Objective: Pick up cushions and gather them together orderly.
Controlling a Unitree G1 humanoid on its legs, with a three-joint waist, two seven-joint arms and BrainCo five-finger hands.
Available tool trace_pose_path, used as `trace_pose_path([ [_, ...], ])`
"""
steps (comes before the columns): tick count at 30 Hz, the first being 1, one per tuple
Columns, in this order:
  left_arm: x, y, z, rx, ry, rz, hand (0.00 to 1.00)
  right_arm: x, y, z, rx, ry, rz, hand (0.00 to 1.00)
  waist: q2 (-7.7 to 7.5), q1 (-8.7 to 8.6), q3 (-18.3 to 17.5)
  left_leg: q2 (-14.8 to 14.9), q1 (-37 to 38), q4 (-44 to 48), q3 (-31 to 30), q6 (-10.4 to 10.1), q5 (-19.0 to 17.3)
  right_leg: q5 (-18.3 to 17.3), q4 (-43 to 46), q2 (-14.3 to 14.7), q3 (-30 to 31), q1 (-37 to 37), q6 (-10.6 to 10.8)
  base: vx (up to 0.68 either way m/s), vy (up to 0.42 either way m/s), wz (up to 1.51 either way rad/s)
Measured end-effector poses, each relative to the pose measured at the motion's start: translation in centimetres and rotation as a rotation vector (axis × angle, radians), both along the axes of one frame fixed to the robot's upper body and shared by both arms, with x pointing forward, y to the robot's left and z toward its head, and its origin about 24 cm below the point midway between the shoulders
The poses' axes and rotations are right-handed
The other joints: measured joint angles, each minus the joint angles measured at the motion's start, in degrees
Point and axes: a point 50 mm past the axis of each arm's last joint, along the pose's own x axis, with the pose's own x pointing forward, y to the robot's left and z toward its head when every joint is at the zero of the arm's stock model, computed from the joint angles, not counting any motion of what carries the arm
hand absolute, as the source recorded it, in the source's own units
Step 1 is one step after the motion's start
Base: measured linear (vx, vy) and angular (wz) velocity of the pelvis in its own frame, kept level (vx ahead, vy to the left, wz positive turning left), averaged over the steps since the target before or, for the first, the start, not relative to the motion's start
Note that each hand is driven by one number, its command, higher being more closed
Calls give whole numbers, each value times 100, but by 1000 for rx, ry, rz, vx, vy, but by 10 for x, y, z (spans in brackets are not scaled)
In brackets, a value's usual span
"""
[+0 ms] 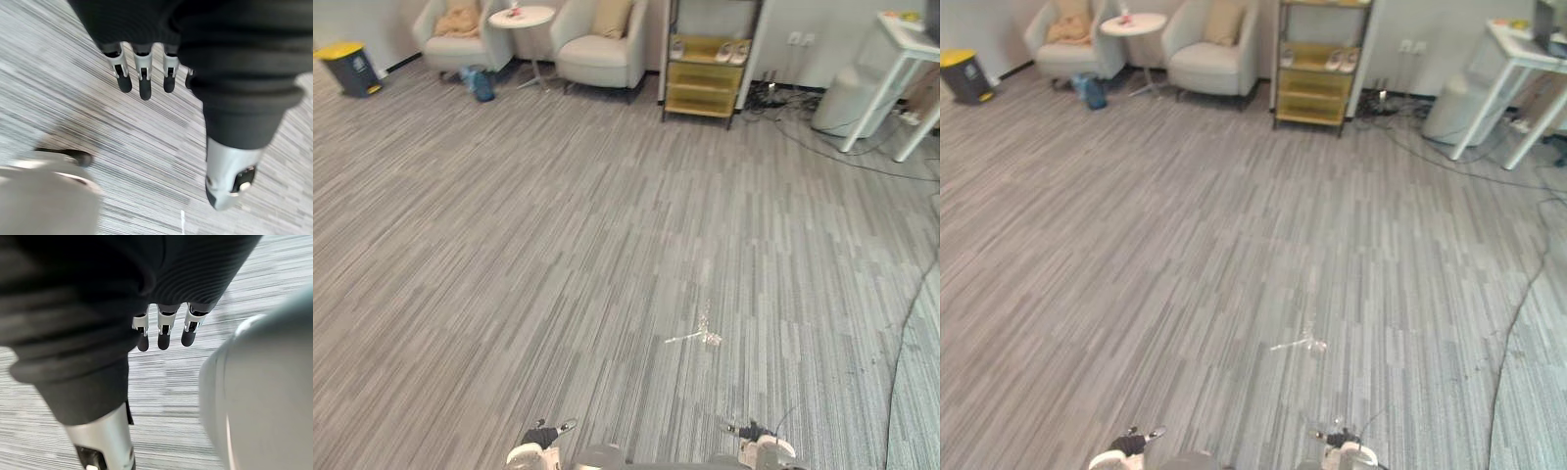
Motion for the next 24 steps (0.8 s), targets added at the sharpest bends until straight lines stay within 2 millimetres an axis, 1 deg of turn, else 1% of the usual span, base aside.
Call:
trace_pose_path([
  [1,1,0,0,1,-3,-4,0,1,0,1,-5,-1,19,0,-117,-35,-3,-54,110,-125,-6,0,0,290,-794,34,14,-163,55,423,54,-3],
  [2,3,0,1,6,-7,-16,0,-1,0,0,-7,7,30,0,-233,-64,49,-143,209,-204,-47,0,0,579,-1407,16,66,-287,120,446,3,20],
  [3,5,5,2,20,-9,-27,0,1,2,0,0,-9,25,0,-472,-112,143,-361,310,-238,-225,-18,-10,861,-1839,-124,210,-600,220,374,-42,28],
  [4,5,5,2,22,-8,-29,0,1,2,1,0,-11,26,0,-549,-142,177,-415,381,-260,-286,-53,-31,905,-1884,-158,244,-671,210,465,-91,48],
  [5,3,5,2,18,-5,-28,0,-1,0,0,-3,-3,24,0,-670,-220,209,-451,547,-310,-393,-193,-113,934,-1919,-197,271,-692,141,512,-138,84],
  [6,-1,8,1,24,1,-16,0,-13,2,-4,2,27,17,0,-780,-276,168,-488,801,-271,-657,-380,-268,1050,-1888,-214,317,-589,-86,668,-193,110],
  [7,-5,8,0,20,7,0,0,-15,0,-4,-2,34,20,0,-729,-269,73,-298,725,326,-887,-519,-403,1553,-1520,-131,301,-556,-305,700,-243,93],
  [8,-7,8,0,18,11,5,0,-15,0,-4,-3,35,20,0,-691,-261,37,-220,573,685,-936,-543,-418,1543,-1444,-97,263,-545,-322,584,-233,61],
  [9,-9,6,-1,12,15,11,0,-19,-3,-5,-8,44,13,0,-574,-261,-68,18,82,1768,-932,-614,-457,1382,-1459,2,140,-419,-351,551,-237,46],
  [10,-11,2,-2,-8,16,48,0,-18,-3,-4,-12,40,14,0,-293,-237,-101,502,-729,3537,-792,-878,-210,1228,-1705,325,-8,-128,-422,442,-173,37],
  [11,-12,0,-2,-11,17,49,0,-17,-4,-4,-14,39,16,0,-241,-187,-76,691,-948,4009,-746,-866,-177,1194,-1785,452,-21,-11,-457,555,-192,10],
  [12,-12,-1,-2,-15,17,44,0,-13,-1,-4,-14,38,22,0,-65,-77,-51,1053,-1308,4916,-605,-760,-226,1098,-1967,713,-15,309,-591,654,-156,-12],
  [13,-10,-2,-2,-5,19,5,0,-13,8,-6,3,57,52,0,-150,22,97,1161,-1808,5594,-628,-760,-370,975,-2202,859,-8,939,-756,644,-142,-10],
  [14,-9,1,-1,4,11,-4,0,-13,11,-7,14,59,52,0,-179,42,120,1129,-1895,5597,-629,-781,-410,945,-2226,850,-4,1074,-752,614,-98,4],
  [15,-5,4,1,21,-7,-24,0,-8,19,-6,34,46,45,0,-290,78,205,1017,-2161,5314,-596,-871,-540,894,-2321,810,-7,1435,-742,484,-37,3],
  [16,-1,7,4,32,-23,-32,0,-5,20,-6,36,36,32,0,-371,102,260,824,-2449,4540,-570,-863,-631,821,-2479,745,21,1765,-731,467,-1,0],
  [17,1,7,4,34,-28,-37,0,0,20,-4,37,21,28,0,-381,131,269,758,-2523,4212,-562,-836,-644,788,-2524,722,43,1835,-720,424,75,-13],
  [18,5,6,5,32,-40,-41,0,3,17,-3,38,8,-3,0,-379,182,269,513,-2639,2885,-621,-790,-527,691,-2617,644,116,1987,-643,348,131,-24],
  [19,7,4,6,29,-45,-47,0,3,14,-2,38,4,-25,0,-365,275,281,332,-2612,1900,-667,-738,174,587,-2683,550,221,2084,-589,325,145,-44],
  [20,7,4,5,28,-43,-49,0,0,15,-3,39,11,-30,0,-417,377,244,228,-2464,1536,-610,-701,660,534,-2729,473,368,2142,-523,371,158,-37],
  [21,5,6,5,32,-36,-46,0,-1,17,-4,45,13,-29,0,-456,422,176,45,-2412,1369,-600,-556,777,455,-2742,339,507,2155,-398,415,151,-16],
  [22,11,5,6,30,-47,-50,0,1,16,-3,42,11,-30,0,-409,411,205,30,-2435,1506,-598,-457,720,449,-2721,313,521,2156,-341,549,219,7],
  [23,17,4,8,26,-57,-54,0,-2,15,-4,43,24,-28,0,-305,418,207,115,-2430,1744,-590,-304,628,657,-2632,353,663,2191,-192,455,226,-1],
  [24,13,7,7,25,-46,-24,0,-1,16,-4,47,18,-25,0,-266,436,120,152,-2198,1645,-611,-284,616,931,-2508,375,912,2254,-16,342,201,-12],
])
